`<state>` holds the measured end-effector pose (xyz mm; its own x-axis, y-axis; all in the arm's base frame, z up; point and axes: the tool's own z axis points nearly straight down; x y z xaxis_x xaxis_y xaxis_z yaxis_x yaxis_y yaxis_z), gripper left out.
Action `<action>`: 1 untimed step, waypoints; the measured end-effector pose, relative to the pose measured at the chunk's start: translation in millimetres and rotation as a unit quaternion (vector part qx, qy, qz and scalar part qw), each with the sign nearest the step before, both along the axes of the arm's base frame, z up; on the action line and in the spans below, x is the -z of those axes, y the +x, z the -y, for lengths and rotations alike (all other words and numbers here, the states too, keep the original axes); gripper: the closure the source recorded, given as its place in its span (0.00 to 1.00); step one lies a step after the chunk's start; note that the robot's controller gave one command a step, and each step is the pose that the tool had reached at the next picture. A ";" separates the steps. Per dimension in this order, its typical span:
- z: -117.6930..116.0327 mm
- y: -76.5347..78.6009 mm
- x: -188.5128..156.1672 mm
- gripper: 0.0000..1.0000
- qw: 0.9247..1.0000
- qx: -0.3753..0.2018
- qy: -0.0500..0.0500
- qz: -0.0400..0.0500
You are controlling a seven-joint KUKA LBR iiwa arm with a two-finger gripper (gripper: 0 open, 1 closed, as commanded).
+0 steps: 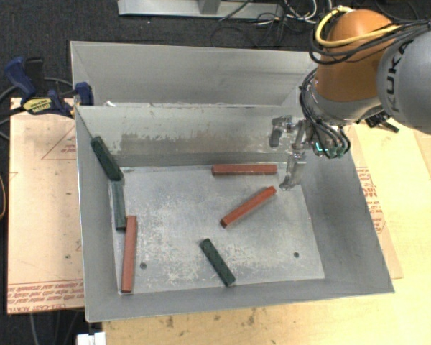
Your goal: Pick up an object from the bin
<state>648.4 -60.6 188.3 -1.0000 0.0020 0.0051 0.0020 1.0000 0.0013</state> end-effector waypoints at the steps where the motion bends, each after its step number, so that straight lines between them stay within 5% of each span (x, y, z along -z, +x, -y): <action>1: -26.4 -27.8 121.7 0.00 0.990 -0.139 0.001 0.001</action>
Offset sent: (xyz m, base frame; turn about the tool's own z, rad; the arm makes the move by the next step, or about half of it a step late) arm -0.0266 0.0252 -0.1183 -0.2820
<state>620.5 -34.2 66.7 -0.9616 -0.2744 0.0031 -0.2744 0.9616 0.0032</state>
